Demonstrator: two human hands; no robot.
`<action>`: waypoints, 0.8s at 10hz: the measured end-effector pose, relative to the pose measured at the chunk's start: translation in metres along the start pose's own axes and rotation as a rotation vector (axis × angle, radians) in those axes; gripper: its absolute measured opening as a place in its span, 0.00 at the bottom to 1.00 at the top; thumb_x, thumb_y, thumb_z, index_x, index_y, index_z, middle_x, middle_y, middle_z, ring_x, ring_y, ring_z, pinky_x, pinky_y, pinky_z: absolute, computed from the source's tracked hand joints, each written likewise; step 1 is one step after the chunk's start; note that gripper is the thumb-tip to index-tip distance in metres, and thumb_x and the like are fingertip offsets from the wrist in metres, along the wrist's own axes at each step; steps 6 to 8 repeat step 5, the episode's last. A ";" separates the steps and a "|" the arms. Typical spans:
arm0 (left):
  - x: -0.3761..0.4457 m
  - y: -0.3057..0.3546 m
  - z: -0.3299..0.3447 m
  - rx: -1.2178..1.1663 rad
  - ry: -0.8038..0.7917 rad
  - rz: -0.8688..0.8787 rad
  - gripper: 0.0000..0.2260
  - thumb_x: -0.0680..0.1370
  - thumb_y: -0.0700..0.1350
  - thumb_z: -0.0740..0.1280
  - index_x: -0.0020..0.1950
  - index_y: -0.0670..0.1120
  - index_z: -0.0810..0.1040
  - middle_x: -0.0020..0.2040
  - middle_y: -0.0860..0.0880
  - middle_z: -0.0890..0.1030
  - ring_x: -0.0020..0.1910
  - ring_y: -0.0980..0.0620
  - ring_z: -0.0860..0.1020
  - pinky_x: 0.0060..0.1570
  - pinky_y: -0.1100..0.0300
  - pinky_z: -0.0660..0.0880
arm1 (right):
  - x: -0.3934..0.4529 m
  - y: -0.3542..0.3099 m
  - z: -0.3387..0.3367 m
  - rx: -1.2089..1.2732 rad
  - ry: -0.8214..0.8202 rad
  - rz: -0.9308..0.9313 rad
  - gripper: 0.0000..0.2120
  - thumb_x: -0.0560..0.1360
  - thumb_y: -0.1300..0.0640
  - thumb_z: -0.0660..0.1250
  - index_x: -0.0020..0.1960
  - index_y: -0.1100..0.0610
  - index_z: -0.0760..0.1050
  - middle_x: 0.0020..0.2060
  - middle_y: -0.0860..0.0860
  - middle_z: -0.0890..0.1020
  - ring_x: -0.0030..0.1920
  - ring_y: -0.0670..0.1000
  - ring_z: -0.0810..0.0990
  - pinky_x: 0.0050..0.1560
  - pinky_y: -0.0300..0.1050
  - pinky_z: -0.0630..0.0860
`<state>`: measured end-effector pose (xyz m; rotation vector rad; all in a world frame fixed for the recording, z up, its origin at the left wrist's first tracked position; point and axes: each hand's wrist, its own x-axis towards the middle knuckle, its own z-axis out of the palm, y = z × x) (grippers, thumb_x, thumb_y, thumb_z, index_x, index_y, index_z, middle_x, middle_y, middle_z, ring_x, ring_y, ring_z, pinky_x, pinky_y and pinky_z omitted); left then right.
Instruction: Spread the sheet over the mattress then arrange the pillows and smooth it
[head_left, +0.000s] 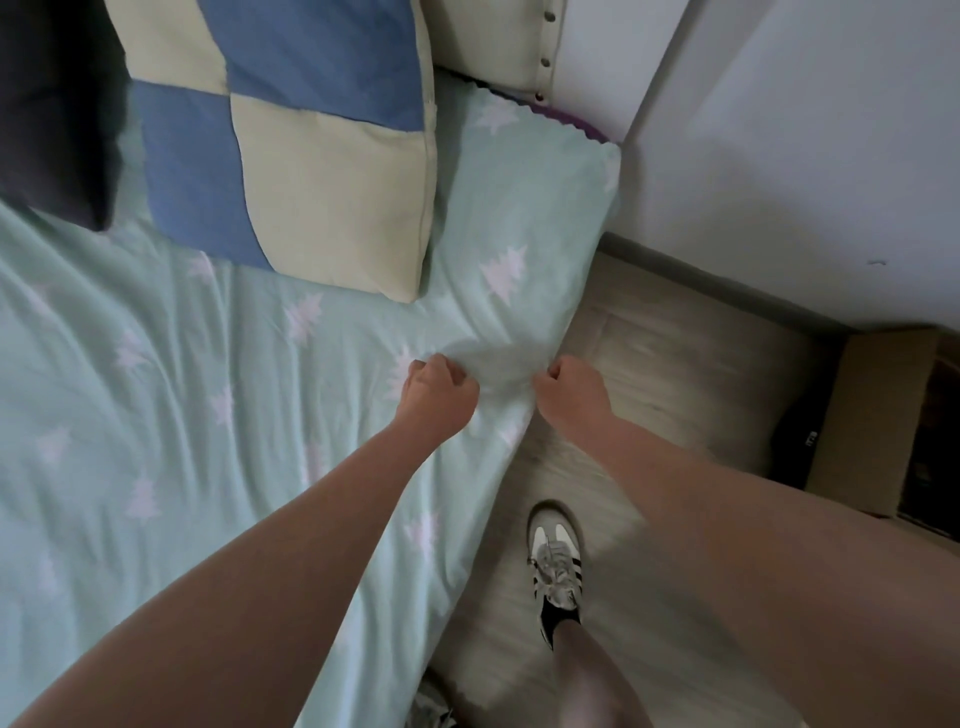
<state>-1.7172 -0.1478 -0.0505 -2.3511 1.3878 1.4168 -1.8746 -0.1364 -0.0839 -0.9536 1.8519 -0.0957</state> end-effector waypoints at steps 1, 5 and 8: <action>0.003 0.000 -0.001 0.006 -0.015 0.006 0.10 0.77 0.44 0.62 0.55 0.42 0.76 0.44 0.53 0.69 0.59 0.45 0.74 0.61 0.51 0.74 | 0.002 -0.002 0.000 -0.057 0.014 0.033 0.07 0.77 0.56 0.58 0.44 0.58 0.72 0.38 0.53 0.76 0.34 0.51 0.72 0.28 0.43 0.61; -0.005 -0.064 -0.012 0.202 -0.050 -0.210 0.22 0.77 0.42 0.61 0.70 0.38 0.68 0.66 0.39 0.71 0.66 0.39 0.70 0.68 0.54 0.67 | -0.019 -0.041 0.013 -0.272 -0.040 0.084 0.15 0.78 0.56 0.58 0.56 0.62 0.77 0.55 0.59 0.81 0.53 0.60 0.80 0.46 0.43 0.72; -0.005 -0.064 -0.012 0.202 -0.050 -0.210 0.22 0.77 0.42 0.61 0.70 0.38 0.68 0.66 0.39 0.71 0.66 0.39 0.70 0.68 0.54 0.67 | -0.019 -0.041 0.013 -0.272 -0.040 0.084 0.15 0.78 0.56 0.58 0.56 0.62 0.77 0.55 0.59 0.81 0.53 0.60 0.80 0.46 0.43 0.72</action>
